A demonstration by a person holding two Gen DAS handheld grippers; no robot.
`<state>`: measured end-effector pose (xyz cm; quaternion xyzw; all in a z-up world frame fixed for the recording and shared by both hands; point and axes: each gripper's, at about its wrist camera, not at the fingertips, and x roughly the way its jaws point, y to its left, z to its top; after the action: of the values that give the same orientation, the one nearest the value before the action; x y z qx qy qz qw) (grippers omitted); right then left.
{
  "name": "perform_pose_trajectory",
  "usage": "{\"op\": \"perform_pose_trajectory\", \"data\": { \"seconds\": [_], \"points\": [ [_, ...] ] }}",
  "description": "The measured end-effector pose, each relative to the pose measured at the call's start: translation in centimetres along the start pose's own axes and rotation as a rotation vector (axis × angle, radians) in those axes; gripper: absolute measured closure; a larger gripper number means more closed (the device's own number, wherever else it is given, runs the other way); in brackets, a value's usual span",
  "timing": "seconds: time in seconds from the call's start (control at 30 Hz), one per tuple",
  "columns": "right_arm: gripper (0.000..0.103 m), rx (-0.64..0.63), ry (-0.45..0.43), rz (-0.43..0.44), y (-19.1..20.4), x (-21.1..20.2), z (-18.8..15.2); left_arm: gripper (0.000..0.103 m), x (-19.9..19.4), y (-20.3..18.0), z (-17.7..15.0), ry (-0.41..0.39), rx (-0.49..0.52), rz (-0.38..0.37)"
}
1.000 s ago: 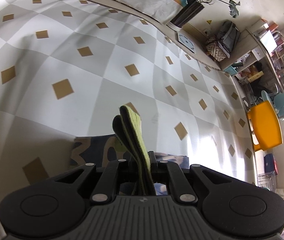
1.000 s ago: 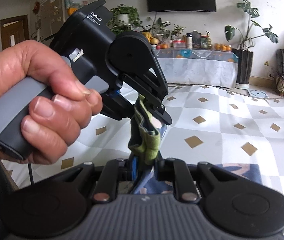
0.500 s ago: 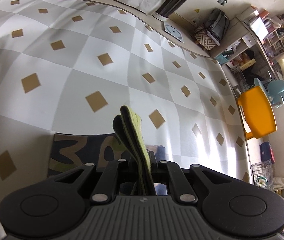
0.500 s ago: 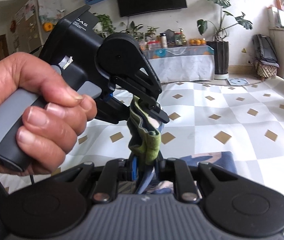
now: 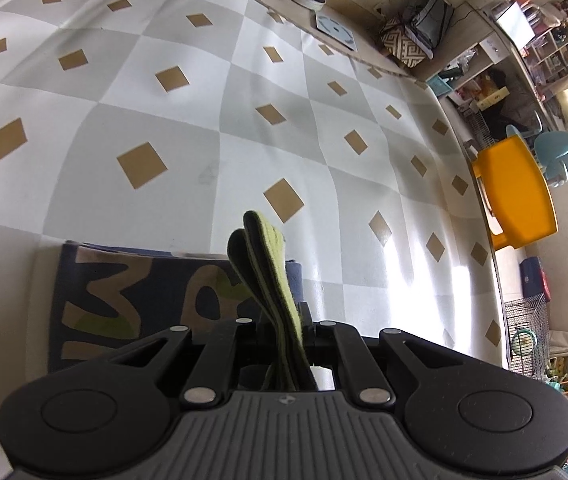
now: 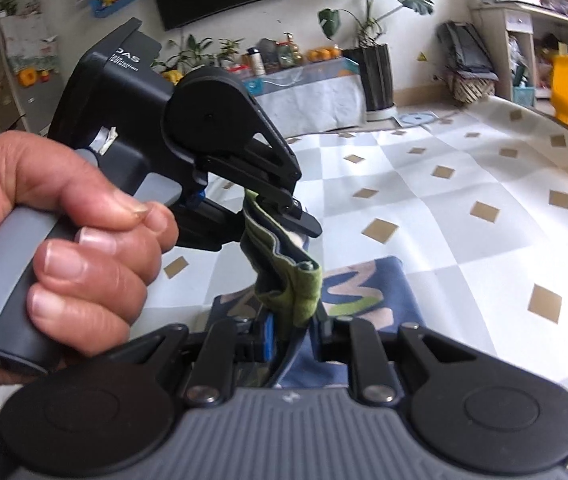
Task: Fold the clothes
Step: 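Carry the held green band end over the pants with the left tool, then lay the folded end down onto the pants and open the left tool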
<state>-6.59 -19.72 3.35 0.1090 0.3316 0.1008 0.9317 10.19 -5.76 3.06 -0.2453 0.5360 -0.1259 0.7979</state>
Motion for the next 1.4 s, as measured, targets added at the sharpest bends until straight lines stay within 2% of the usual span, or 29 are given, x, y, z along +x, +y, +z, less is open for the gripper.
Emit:
{"op": "perform_pose_trajectory", "data": {
  "seconds": [0.2, 0.23, 0.27, 0.33, 0.37, 0.4, 0.6, 0.67, 0.73, 0.8, 0.97, 1.1, 1.23, 1.4],
  "points": [
    [0.086, 0.049, 0.022, -0.049, -1.2, 0.5, -0.3, 0.095, 1.9, -1.0, -0.3, 0.049, 0.006, 0.003],
    [0.085, 0.060, 0.031, -0.066, -1.5, 0.7, -0.4, 0.088, 2.3, -1.0, -0.3, 0.066, -0.006, 0.008],
    [0.080, 0.074, 0.040, -0.086, -1.8, 0.8, -0.5, 0.086, 2.7, -1.1, -0.4, 0.083, -0.023, 0.005],
    [0.075, 0.109, 0.058, -0.124, -2.5, 0.9, -0.6, 0.077, 3.3, -1.3, -0.6, 0.101, -0.045, -0.011],
    [0.068, 0.126, 0.064, -0.143, -2.8, 1.0, -0.7, 0.072, 3.4, -1.5, -0.7, 0.108, -0.050, -0.009],
    [0.061, 0.139, 0.066, -0.167, -3.1, 1.0, -0.7, 0.062, 3.6, -1.7, -0.7, 0.115, -0.055, -0.006],
    [0.057, 0.192, 0.064, -0.211, -4.6, 1.4, -1.0, 0.057, 2.3, -2.4, -0.6, 0.103, -0.055, -0.045],
    [0.056, 0.210, 0.062, -0.215, -5.1, 1.6, -1.1, 0.053, 1.6, -1.9, -0.8, 0.099, -0.045, -0.030],
    [0.054, 0.228, 0.058, -0.214, -5.5, 1.7, -1.1, 0.046, 1.1, -1.1, -1.2, 0.091, -0.028, 0.001],
    [0.051, 0.244, 0.053, -0.207, -5.8, 1.8, -1.1, 0.045, 0.6, 0.2, -2.0, 0.077, -0.019, 0.035],
    [0.047, 0.258, 0.071, -0.168, -5.5, 2.4, -1.2, 0.044, 0.3, 4.6, -4.7, 0.083, -0.088, 0.080],
    [0.041, 0.208, 0.081, -0.150, -4.5, 3.2, -1.5, 0.044, 0.5, 7.5, -7.1, 0.094, -0.127, 0.125],
    [0.040, 0.180, 0.092, -0.163, -4.2, 4.1, -1.7, 0.044, 0.7, 9.5, -9.0, 0.092, -0.160, 0.123],
    [0.038, 0.164, 0.151, -0.176, -4.4, 6.0, -2.7, 0.044, 0.6, 9.9, -9.9, 0.068, -0.155, 0.108]
  ]
}}
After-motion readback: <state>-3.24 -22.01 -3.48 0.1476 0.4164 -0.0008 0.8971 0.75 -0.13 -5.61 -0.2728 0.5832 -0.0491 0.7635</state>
